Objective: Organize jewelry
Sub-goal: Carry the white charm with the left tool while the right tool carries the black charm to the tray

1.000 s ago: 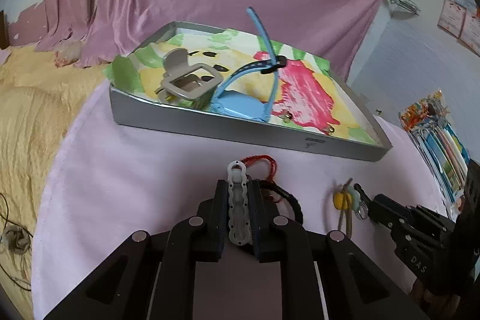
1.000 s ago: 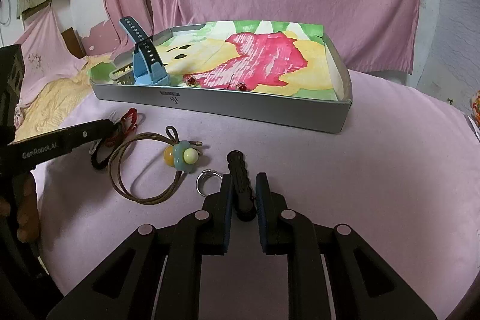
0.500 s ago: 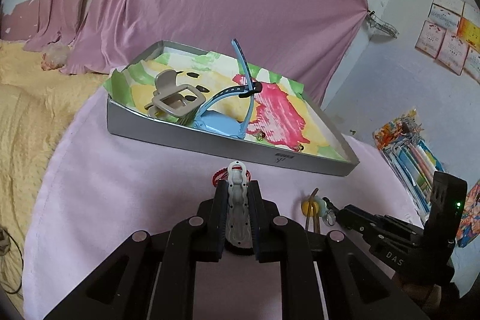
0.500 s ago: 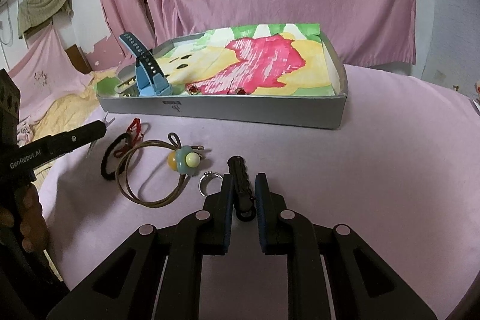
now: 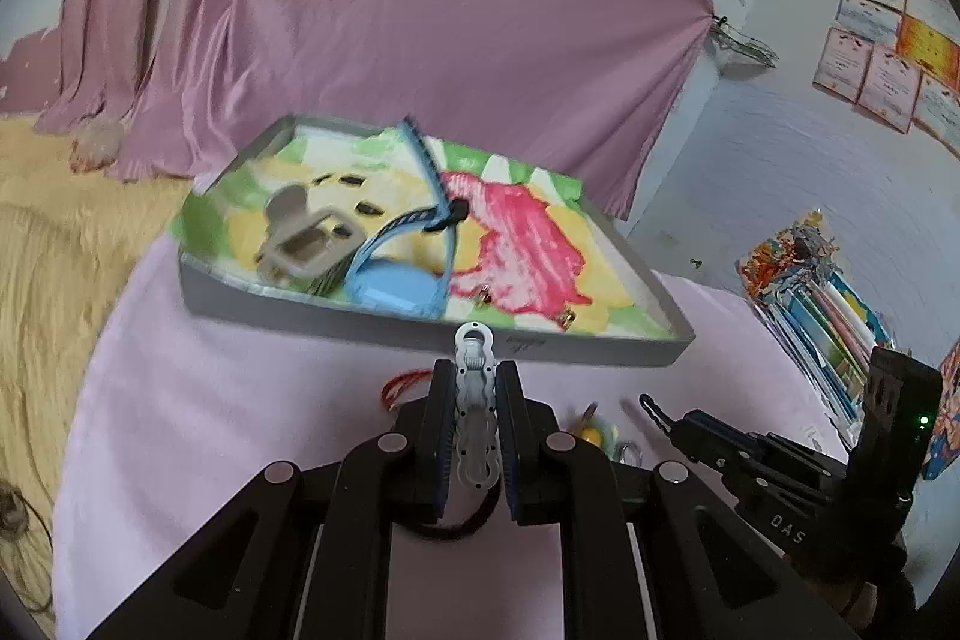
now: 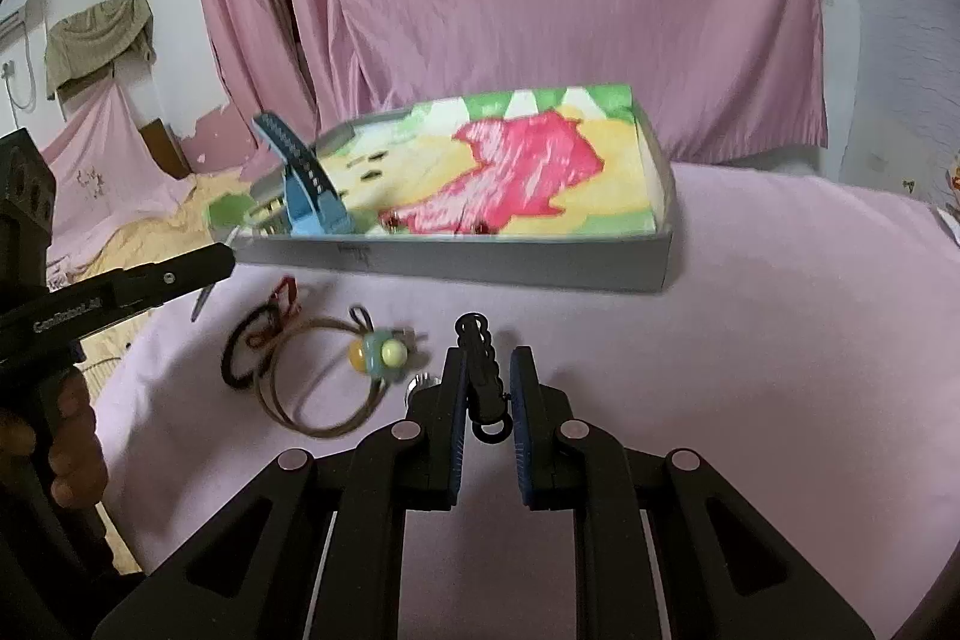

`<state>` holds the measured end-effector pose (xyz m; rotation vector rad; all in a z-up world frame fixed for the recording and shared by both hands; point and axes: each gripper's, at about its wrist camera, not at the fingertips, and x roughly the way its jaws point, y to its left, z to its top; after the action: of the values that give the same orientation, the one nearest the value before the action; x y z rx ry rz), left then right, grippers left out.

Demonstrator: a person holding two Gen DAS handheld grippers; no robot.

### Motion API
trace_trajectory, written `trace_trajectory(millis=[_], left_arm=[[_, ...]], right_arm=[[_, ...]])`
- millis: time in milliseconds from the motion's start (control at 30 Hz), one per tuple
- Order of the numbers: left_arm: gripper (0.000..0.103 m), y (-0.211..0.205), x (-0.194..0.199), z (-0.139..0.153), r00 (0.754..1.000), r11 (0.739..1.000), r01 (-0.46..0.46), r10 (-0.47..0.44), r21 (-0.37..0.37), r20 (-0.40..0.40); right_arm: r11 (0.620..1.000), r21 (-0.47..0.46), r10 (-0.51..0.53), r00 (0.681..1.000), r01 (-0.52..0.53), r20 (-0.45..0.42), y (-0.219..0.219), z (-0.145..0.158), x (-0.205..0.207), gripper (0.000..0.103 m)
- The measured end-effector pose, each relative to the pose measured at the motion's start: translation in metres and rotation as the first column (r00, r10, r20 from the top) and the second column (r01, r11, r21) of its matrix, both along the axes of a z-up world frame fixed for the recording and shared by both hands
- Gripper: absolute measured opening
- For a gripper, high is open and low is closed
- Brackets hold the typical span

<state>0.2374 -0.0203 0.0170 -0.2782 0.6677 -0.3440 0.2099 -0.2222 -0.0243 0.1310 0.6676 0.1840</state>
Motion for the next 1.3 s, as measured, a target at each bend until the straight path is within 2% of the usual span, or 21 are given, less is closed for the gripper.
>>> trace_trajectory(millis=[133,233,467,667,900,1300], left_arm=[[0.013,-0.009,0.012,0.012,0.999,1.000,0.019,-0.019,0.005,0.032],[0.013,-0.014,0.026,0.016,0.999,0.999,0.035,-0.034,-0.018,0.033],[0.013,-0.033,0.062,0.021,0.998,0.998,0.066,-0.067,0.007,0.008],[0.013,-0.044,0.095,0.009,0.994,0.997,0.079,-0.079,-0.004,-0.080],[0.013,-0.056,0.117,-0.008,0.985,0.995,0.062,-0.048,0.076,-0.166],[0.013,-0.065,0.125,-0.020,0.974,0.984,0.078,-0.041,0.158,-0.223]], right_arm=[[1.000,-0.028,-0.008,0.998,0.009,0.061,-0.004,0.017,0.006,0.013],[0.999,-0.042,-0.015,0.995,0.020,0.100,-0.007,0.027,0.017,0.013],[1.000,-0.025,-0.009,0.994,0.012,0.104,-0.011,0.034,0.054,0.013],[0.998,-0.066,0.006,0.998,-0.002,0.065,-0.006,0.028,0.082,0.013],[0.997,-0.077,0.019,1.000,-0.020,-0.008,-0.006,0.014,0.105,0.013],[0.992,-0.108,0.057,0.992,-0.069,-0.112,0.004,-0.002,0.125,0.013]])
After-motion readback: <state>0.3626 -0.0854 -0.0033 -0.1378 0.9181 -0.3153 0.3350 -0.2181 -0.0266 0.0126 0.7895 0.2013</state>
